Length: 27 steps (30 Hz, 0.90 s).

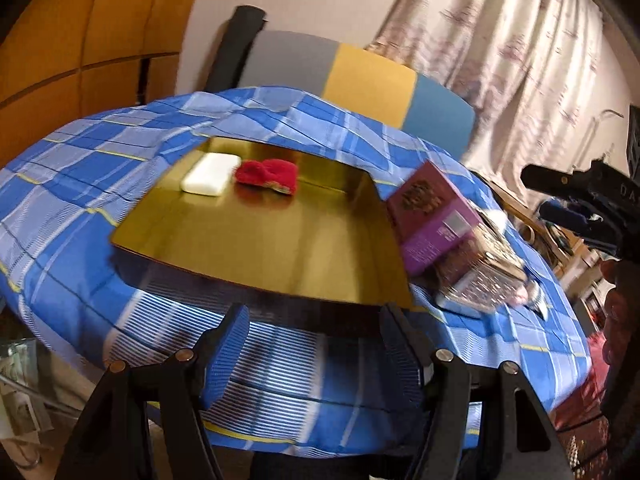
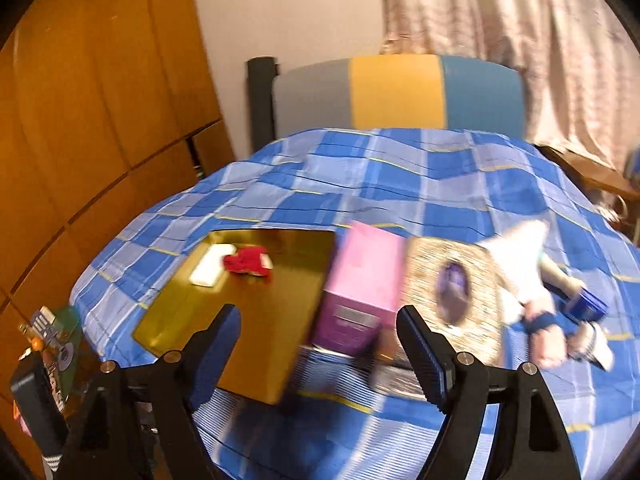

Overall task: Organize soft objects
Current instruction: 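Grasp the white knit glove with the right gripper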

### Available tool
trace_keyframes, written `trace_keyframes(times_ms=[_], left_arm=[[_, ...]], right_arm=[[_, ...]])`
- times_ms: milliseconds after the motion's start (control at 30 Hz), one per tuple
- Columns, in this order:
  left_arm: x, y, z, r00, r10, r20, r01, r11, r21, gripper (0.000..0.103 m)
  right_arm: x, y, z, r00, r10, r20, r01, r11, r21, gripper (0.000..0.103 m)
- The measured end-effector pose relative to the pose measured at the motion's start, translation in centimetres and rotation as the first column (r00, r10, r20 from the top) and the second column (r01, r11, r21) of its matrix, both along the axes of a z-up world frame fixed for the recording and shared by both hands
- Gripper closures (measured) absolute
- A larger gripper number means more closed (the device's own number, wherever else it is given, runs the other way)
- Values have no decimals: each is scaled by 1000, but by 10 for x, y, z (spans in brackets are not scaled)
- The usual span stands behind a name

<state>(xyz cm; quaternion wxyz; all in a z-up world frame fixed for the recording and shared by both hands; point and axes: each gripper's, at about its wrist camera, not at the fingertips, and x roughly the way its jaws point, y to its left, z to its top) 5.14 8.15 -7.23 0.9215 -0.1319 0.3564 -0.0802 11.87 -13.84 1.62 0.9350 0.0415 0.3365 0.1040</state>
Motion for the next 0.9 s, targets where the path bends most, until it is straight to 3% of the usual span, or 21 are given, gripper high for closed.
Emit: trace_keyframes(times_ms=[300,500,667,900], left_arm=[[-9,-34,-6,992,-126,-25,125,992,-13,35],[-21,-63,-8,976,-216,-15,217,976,15,34],[-21,-83,-20,963,-260,-70,261,965,14,34],[-18,-111,-18,943,-314,-111,319,947,31,34]], right_arm=[[-35,-99,-29,976,-210,-59,212,977,25,22],[-53,-178,-76,908,-375,-188,379,925,-16,21],[-70,-236,-117,849,-449,-277,454,889,-49,21],[-49,-304,-129,796,-538,-279,561,828,4,10]])
